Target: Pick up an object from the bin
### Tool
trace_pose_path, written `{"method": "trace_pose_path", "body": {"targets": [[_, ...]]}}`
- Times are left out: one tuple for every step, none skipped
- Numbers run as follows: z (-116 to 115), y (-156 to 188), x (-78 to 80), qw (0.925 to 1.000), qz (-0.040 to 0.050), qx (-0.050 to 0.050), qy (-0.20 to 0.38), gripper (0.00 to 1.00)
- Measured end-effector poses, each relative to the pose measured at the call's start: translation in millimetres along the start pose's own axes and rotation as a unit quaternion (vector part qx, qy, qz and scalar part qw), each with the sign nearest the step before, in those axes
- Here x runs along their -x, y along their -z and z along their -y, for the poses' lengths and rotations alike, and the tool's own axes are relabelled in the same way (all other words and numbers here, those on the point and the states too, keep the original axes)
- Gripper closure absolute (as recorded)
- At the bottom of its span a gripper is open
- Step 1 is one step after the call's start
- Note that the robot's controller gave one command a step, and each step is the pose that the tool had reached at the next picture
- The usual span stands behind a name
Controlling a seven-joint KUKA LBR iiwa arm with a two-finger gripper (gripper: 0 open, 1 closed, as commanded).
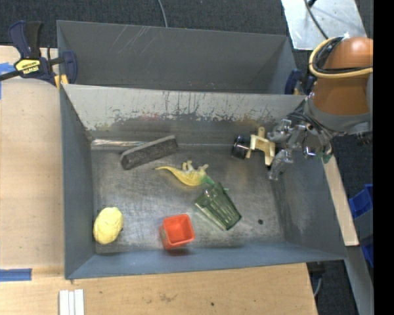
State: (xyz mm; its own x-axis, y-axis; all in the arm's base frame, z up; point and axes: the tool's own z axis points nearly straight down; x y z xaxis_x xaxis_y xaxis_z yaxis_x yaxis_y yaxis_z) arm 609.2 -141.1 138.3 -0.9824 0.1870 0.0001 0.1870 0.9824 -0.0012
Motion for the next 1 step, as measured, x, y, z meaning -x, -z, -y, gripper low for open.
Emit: {"method": "trace_pose_path", "body": {"targets": [[-15.2, 166.2, -35.7, 0.9969, 0.0028, 0.000, 0.078, 1.00]]}}
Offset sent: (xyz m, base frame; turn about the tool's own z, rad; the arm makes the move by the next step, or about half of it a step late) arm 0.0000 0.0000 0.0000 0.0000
